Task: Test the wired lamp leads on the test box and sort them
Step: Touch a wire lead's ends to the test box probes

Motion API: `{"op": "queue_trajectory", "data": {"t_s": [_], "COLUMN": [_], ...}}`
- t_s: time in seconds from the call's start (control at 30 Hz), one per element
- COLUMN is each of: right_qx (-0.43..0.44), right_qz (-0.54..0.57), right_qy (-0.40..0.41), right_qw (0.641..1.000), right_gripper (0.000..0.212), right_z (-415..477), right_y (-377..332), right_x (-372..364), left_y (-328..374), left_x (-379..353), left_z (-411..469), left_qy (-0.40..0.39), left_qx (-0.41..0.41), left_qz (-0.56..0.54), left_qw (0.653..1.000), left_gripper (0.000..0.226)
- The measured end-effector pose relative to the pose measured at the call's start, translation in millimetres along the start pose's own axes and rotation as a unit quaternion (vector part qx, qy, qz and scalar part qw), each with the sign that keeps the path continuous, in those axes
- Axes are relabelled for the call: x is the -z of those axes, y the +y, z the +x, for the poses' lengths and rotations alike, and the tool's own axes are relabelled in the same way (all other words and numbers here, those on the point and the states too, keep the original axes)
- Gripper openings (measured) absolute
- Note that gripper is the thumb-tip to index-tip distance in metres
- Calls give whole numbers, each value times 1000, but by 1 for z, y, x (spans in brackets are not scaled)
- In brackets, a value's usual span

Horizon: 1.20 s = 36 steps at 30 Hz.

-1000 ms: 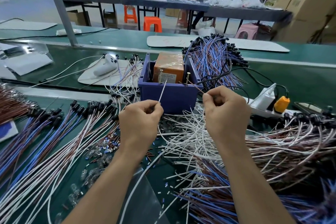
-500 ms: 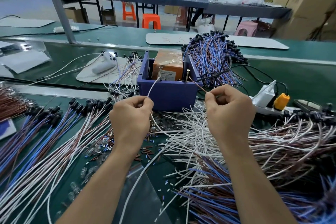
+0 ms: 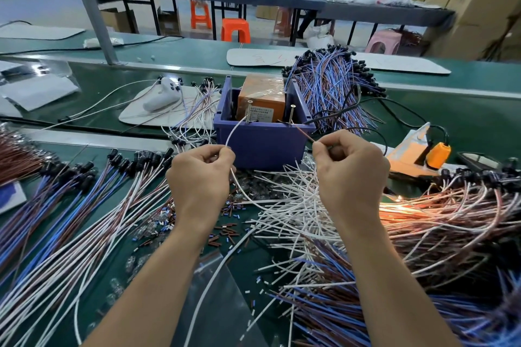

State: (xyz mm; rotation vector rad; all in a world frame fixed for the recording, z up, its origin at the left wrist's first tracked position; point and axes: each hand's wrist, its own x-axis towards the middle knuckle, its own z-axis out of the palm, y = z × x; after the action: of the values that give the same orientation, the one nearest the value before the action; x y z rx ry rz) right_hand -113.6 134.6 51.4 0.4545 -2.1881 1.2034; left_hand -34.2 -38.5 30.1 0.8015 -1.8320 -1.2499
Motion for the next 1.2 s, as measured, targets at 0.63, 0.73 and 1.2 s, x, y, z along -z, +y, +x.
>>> {"op": "queue_trajectory", "data": {"t_s": [0.63,0.73,1.2], "right_qx": [-3,-4,170], "right_qz": [-27,-52,-235], "right_qy": [-434,-520,-363], "right_qw": [901,852,885], "right_gripper": [39,50,13], "right_z": [-8,-10,68], "right_y": [-20,-30,-31], "right_x": [6,16,140], "left_y": [8,11,9], "left_x": [2,13,-4], "left_z": [-5,3,-29], "left_qy": [3,54,-88], "left_qx": [67,94,64], "left_qz": [-254,-282,-182], "left_qw": [965,953,977], "left_gripper": [21,15,30]}}
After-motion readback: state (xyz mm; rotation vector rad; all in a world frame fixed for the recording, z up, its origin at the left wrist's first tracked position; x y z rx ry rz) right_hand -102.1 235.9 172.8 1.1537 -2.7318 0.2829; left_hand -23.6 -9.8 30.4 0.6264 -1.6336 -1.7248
